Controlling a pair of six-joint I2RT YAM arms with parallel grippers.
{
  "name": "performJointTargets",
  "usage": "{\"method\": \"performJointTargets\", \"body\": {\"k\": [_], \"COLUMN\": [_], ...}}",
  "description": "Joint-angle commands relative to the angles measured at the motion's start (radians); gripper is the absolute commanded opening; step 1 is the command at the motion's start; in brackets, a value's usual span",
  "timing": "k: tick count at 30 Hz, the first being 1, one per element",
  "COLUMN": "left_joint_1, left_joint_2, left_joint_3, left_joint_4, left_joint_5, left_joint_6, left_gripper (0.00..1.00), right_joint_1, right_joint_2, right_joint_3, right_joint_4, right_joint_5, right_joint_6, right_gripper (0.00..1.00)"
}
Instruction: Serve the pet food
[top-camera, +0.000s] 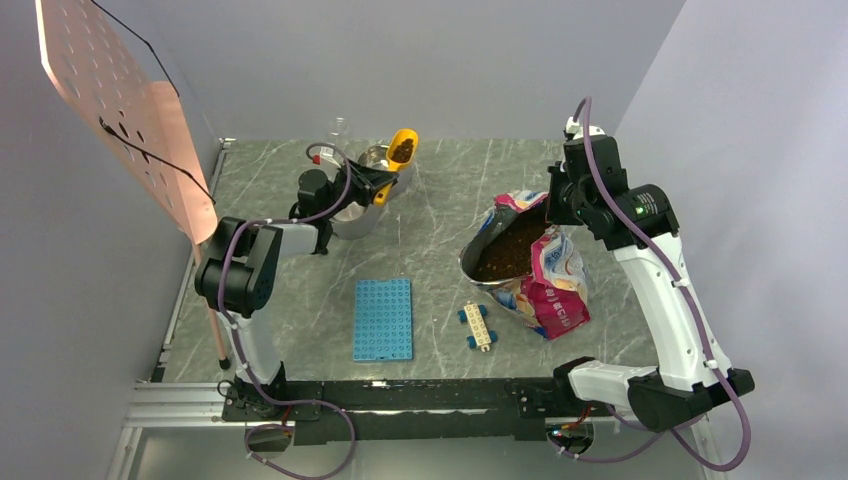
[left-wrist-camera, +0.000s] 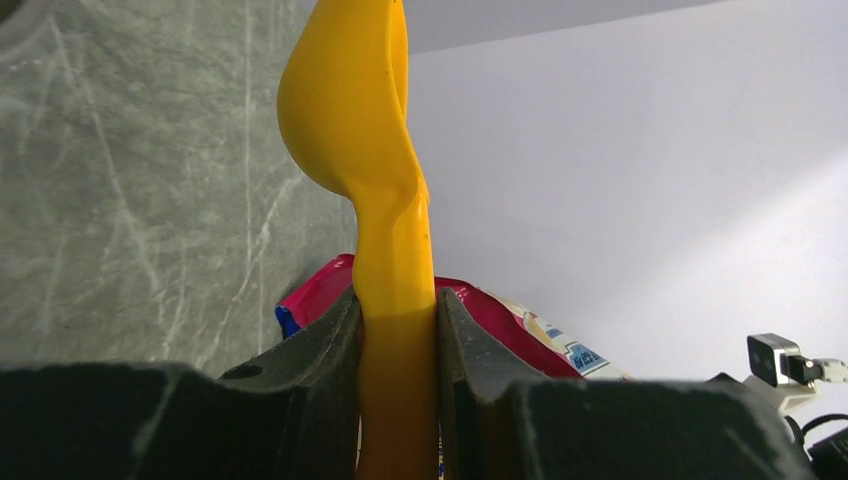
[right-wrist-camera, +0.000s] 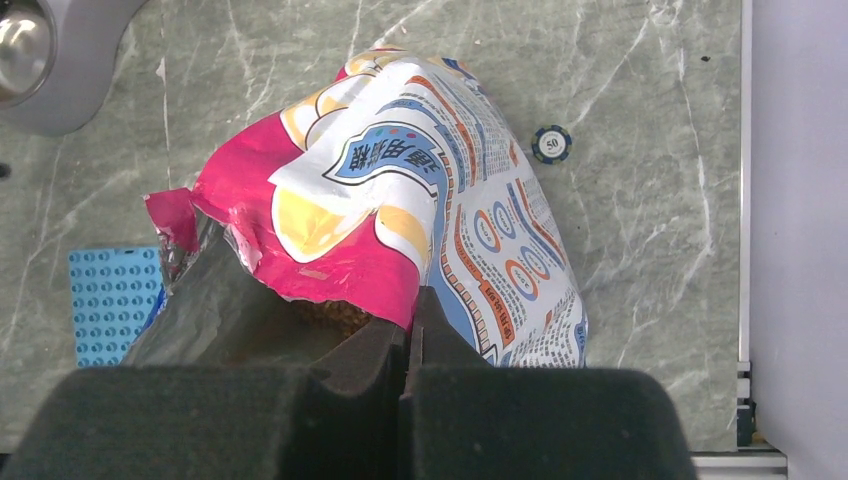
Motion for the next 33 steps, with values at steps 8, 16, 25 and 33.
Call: {"method": "performJointTargets", "body": {"k": [8, 16, 25, 33], "left_joint_1": [0.075, 0.097, 0.096, 0.094], "left_joint_2": [-0.03, -0.055, -0.133, -0.146], "left_joint_3": [-0.068, -0.118, -0.045, 0.031], "left_joint_4": [0.05, -0.037, -0.347, -0.562], "left_joint_5": [-0.073, -0.093, -0.103, -0.06], "left_joint_6": [-0.022, -0.074, -0.15, -0.202], "left_gripper": [0.0, 0.0, 0.0, 0.0], "right_joint_1": [0.01, 0.011, 0.011, 0.009], "right_joint_2": [-0.049, -0.057, -0.067, -0.063], "right_joint_3": [0.088, 0.08, 0.061, 0.068], "right_joint_4": [0.23, 0.231, 0.238, 0.241], "right_joint_5": [-0.003, 0.0, 0.013, 0.017], "right_joint_6": [-0.005, -0.005, -0.003, -0.008], "right_gripper": [0.0, 0.0, 0.0, 0.0]}}
